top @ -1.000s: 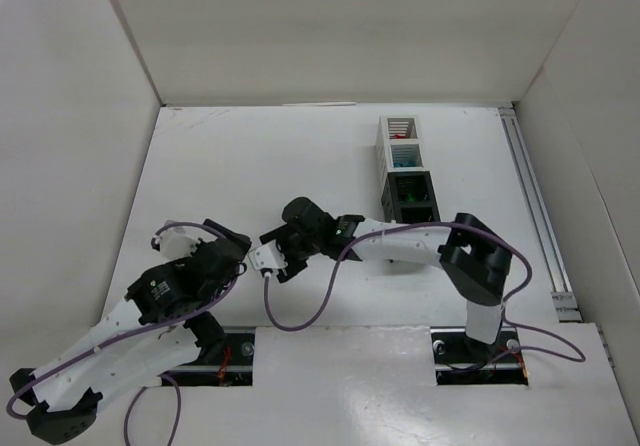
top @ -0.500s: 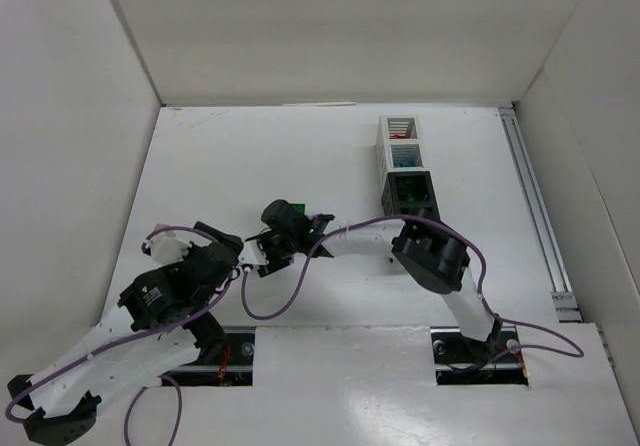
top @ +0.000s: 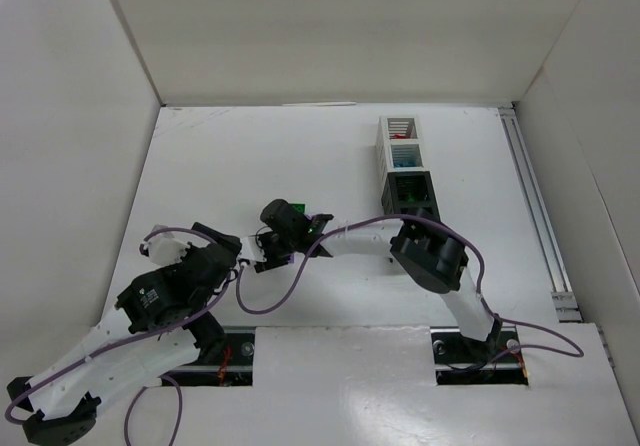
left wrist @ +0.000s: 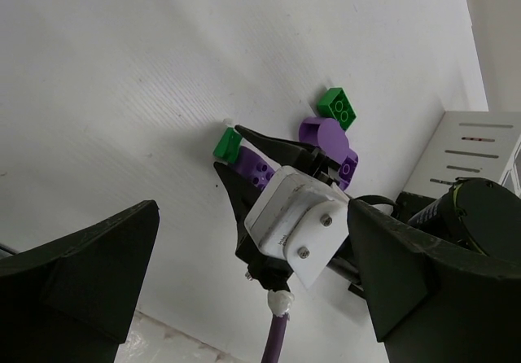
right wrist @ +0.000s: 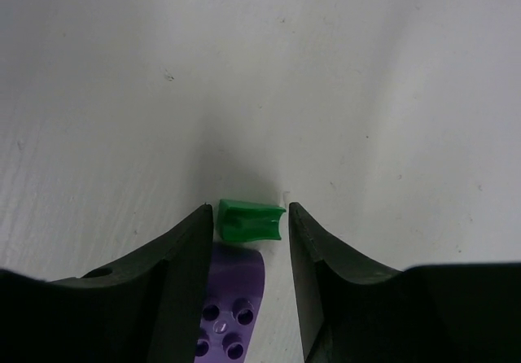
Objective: Sort the legos into containers by color
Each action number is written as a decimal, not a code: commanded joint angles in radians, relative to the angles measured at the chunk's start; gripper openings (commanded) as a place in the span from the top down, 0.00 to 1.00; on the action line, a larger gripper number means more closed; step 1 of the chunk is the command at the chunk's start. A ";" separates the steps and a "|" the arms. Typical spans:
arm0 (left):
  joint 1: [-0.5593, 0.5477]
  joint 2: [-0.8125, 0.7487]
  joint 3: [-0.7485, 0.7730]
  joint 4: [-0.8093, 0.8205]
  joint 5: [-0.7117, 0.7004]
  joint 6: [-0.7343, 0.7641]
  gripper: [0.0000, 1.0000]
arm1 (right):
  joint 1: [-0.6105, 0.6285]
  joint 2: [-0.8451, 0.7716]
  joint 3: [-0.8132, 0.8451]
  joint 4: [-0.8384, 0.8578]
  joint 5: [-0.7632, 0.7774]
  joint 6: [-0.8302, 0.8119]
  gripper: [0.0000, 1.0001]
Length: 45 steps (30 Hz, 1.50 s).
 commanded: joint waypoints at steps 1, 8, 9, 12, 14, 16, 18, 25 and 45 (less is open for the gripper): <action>0.002 0.003 0.024 -0.021 -0.038 -0.012 0.00 | -0.004 0.008 -0.017 0.045 -0.039 0.036 0.53; 0.002 0.003 0.024 -0.021 -0.038 -0.012 0.00 | -0.004 0.037 -0.017 0.057 -0.049 0.070 0.59; 0.002 0.003 0.024 -0.021 -0.038 -0.012 0.00 | -0.004 0.037 -0.017 0.057 -0.049 0.082 0.61; 0.002 0.003 0.024 -0.021 -0.038 -0.012 0.00 | -0.004 0.037 -0.017 0.067 -0.049 0.091 0.71; 0.002 0.003 0.024 -0.021 -0.038 -0.012 0.00 | -0.004 0.028 -0.026 0.067 -0.049 0.092 0.75; 0.002 0.003 0.024 -0.021 -0.038 -0.012 0.00 | -0.004 0.019 -0.037 0.094 -0.063 0.101 0.81; 0.002 0.003 0.024 -0.021 -0.038 -0.012 0.00 | -0.004 -0.006 -0.046 0.103 -0.078 0.113 0.84; 0.002 -0.006 0.024 -0.021 -0.047 -0.012 0.00 | -0.013 -0.145 -0.112 0.142 -0.089 0.113 0.92; 0.002 -0.006 0.015 -0.021 -0.047 -0.012 0.00 | -0.013 -0.104 -0.119 0.183 0.067 0.415 0.32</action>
